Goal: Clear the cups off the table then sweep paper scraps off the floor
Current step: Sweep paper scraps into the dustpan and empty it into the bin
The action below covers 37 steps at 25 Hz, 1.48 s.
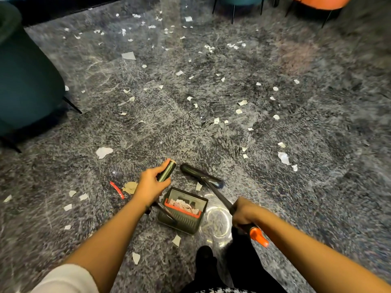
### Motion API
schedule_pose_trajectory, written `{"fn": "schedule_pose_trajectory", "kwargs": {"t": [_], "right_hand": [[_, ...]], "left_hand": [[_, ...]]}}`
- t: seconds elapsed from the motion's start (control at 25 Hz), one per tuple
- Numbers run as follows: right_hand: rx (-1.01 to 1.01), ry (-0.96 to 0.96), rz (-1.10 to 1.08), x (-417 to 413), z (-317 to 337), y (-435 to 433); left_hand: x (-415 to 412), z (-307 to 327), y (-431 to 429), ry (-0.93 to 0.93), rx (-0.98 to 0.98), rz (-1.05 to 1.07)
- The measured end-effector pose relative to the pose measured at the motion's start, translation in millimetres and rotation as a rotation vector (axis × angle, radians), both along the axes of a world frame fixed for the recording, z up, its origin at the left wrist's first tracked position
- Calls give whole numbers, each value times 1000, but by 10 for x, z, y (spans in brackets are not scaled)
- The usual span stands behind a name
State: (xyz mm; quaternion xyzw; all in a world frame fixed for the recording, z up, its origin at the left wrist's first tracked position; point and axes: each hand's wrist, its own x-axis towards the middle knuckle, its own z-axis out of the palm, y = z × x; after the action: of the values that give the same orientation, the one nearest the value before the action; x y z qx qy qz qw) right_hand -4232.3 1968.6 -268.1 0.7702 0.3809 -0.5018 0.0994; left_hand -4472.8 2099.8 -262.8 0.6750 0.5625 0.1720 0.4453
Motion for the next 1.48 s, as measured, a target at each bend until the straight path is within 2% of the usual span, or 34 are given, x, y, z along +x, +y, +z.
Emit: {"fn": "schedule_pose_trajectory", "kwargs": {"t": [0.2,0.36,0.72,0.88,1.12,1.32,1.48], "right_hand": [[-63,65,104,-64,113,-96],[-88,203,92,71,294,-160],[-110,451,-337,312,509,-270],[-15,515,-534,571,641,-321],[23,606,-754,1318,1054,-666],[205,620,-997,2092,1443,-1114],[346,556,-1107,2914,1789,-1544]], "left_hand": [[16,61,-37,-2,20,-13],[8,62,-73,35,9,3],[94,91,-170,-34,-34,18],[403,189,-128,-31,22,76],[1433,605,-33,-193,45,-76],[2656,1030,-53,-262,109,-219],[3952,1394,-256,-353,152,-348]]}}
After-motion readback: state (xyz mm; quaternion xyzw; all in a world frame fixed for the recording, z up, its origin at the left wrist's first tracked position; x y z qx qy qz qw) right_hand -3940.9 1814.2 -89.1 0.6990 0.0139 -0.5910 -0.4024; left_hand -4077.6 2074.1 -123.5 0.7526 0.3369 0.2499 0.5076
